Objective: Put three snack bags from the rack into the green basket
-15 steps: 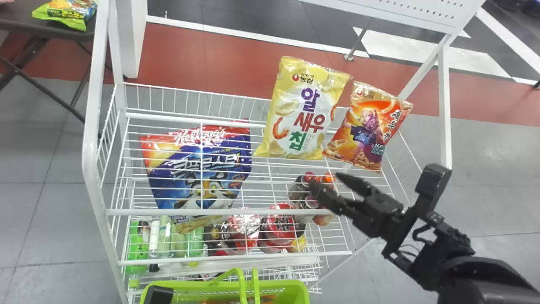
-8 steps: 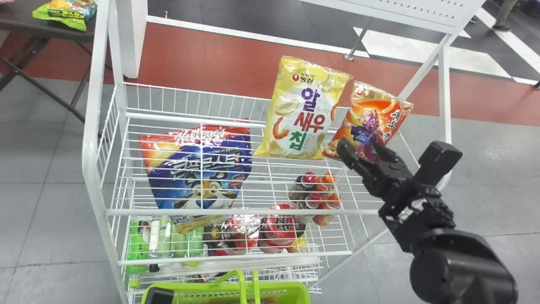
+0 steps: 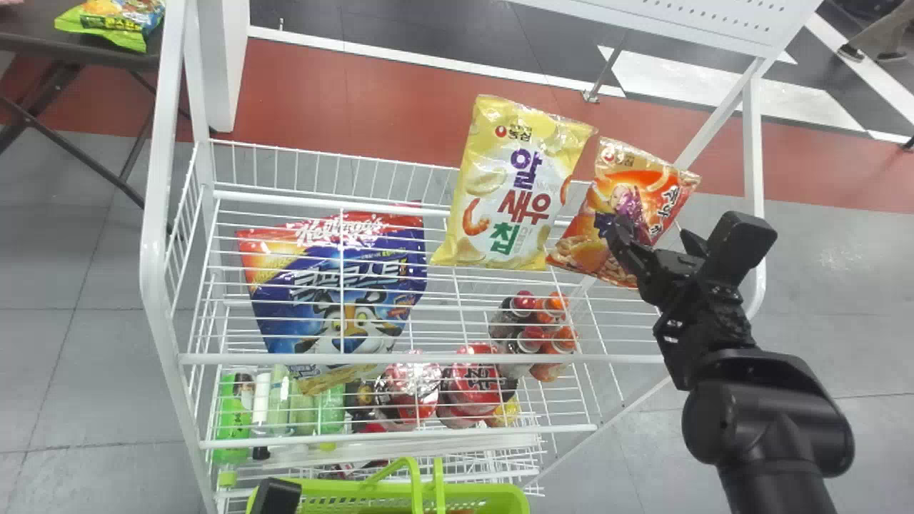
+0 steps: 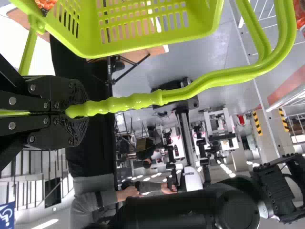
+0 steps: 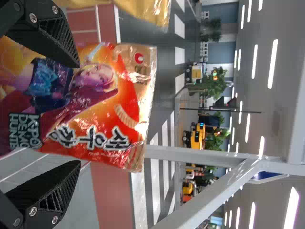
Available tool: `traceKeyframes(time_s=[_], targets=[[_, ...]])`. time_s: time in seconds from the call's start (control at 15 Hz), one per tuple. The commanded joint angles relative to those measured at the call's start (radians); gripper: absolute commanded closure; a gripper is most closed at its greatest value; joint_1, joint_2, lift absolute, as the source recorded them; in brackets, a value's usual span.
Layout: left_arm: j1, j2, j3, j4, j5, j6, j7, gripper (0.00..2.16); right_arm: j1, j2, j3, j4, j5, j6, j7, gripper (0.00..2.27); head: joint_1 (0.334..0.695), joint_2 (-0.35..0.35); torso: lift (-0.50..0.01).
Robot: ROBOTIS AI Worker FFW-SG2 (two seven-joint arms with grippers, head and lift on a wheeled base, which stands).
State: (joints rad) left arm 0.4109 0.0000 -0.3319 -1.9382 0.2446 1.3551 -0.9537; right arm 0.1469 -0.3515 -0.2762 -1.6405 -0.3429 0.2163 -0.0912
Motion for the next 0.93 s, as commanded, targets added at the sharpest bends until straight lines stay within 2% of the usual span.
traceKeyframes(time_s=[0.0, 0.2, 0.33, 0.47, 0.6, 0.67, 0.73, 0.87], targets=[[-0.003, -0.003, 0.001, -0.001, 0.002, 0.000, -0.002, 1.49, -0.030, -0.009, 0.011, 0.047, 0.004, 0.001, 0.016, 0.16, 0.695, -0.350, 0.000], [-0.004, -0.003, 0.005, 0.005, 0.002, -0.012, -0.003, 1.49, -0.043, -0.024, 0.034, 0.050, 0.010, -0.005, 0.019, 0.28, 0.695, -0.350, 0.000], [-0.007, -0.003, 0.001, 0.007, 0.001, -0.012, -0.002, 1.49, -0.073, -0.030, 0.035, 0.076, 0.012, 0.019, 0.044, 0.52, 0.695, -0.350, 0.000], [-0.014, -0.003, 0.005, 0.019, 0.002, -0.012, 0.000, 1.49, -0.084, -0.035, 0.029, 0.077, -0.007, 0.065, 0.080, 0.62, 0.695, -0.350, 0.000], [-0.012, -0.003, 0.005, 0.019, 0.002, -0.009, 0.001, 1.49, -0.101, -0.035, 0.031, 0.082, -0.004, 0.111, 0.082, 1.27, 0.695, -0.350, 0.000], [-0.012, -0.003, 0.004, 0.019, 0.002, -0.009, 0.004, 1.49, -0.102, -0.032, 0.029, 0.087, -0.011, 0.120, 0.076, 1.80, 0.695, -0.350, 0.000], [-0.012, -0.003, 0.004, 0.021, 0.002, -0.009, 0.007, 1.49, -0.095, -0.027, 0.026, 0.082, -0.016, 0.114, 0.076, 2.07, 0.695, -0.350, 0.000], [-0.012, -0.003, 0.004, 0.019, 0.002, -0.006, 0.007, 1.49, -0.063, -0.026, 0.022, 0.060, -0.042, 0.078, 0.071, 2.11, 0.695, -0.350, 0.000]])
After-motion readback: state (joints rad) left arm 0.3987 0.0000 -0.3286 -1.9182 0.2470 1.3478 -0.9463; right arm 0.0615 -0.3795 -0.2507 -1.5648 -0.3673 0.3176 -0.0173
